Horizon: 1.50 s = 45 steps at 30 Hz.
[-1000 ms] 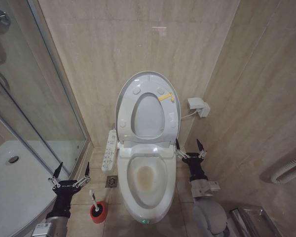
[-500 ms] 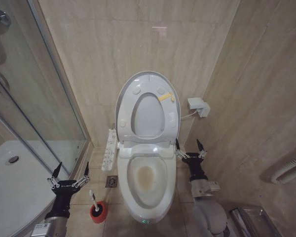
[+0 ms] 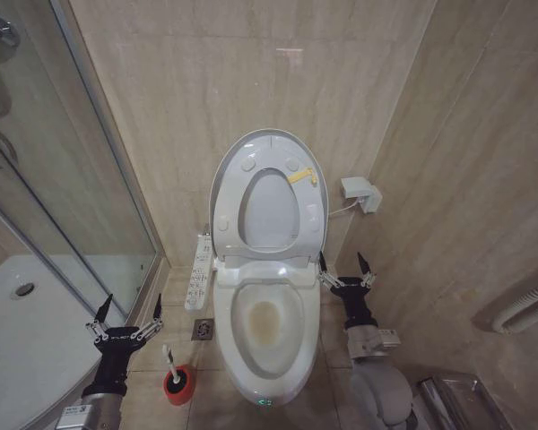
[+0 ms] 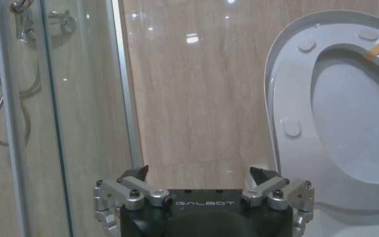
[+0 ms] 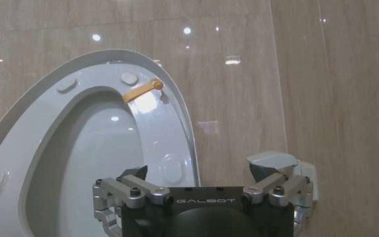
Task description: Open the toilet lid, clean the toilet bowl with a toilet brush, close the toilet lid, and flush.
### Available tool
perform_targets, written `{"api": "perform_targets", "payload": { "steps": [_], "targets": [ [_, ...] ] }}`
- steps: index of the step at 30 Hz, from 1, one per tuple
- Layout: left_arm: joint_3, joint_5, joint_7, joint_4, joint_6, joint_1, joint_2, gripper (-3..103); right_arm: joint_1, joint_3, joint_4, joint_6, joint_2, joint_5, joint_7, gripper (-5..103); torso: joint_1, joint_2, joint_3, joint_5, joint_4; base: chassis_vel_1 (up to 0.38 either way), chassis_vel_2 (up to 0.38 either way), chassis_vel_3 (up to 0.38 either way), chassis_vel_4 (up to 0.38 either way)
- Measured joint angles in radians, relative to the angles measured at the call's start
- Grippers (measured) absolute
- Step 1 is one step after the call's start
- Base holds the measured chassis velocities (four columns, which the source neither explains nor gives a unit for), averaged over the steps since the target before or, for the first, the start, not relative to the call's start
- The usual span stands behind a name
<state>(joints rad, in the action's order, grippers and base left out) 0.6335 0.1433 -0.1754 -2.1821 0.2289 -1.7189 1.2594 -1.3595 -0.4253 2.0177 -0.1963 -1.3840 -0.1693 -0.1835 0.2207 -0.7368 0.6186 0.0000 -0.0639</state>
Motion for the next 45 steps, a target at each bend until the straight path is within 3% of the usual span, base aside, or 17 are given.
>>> {"api": "perform_targets", "payload": {
  "steps": [45],
  "targets": [
    [0.000,0.000,0.000,0.000,0.000,0.000,0.000,100,0.000,0.000,0.000,0.000,0.000,0.000,0.000,100,0.000,0.000,0.000,0.0000,0.0000,0.000,0.000,0.000,0.000]
  ]
}}
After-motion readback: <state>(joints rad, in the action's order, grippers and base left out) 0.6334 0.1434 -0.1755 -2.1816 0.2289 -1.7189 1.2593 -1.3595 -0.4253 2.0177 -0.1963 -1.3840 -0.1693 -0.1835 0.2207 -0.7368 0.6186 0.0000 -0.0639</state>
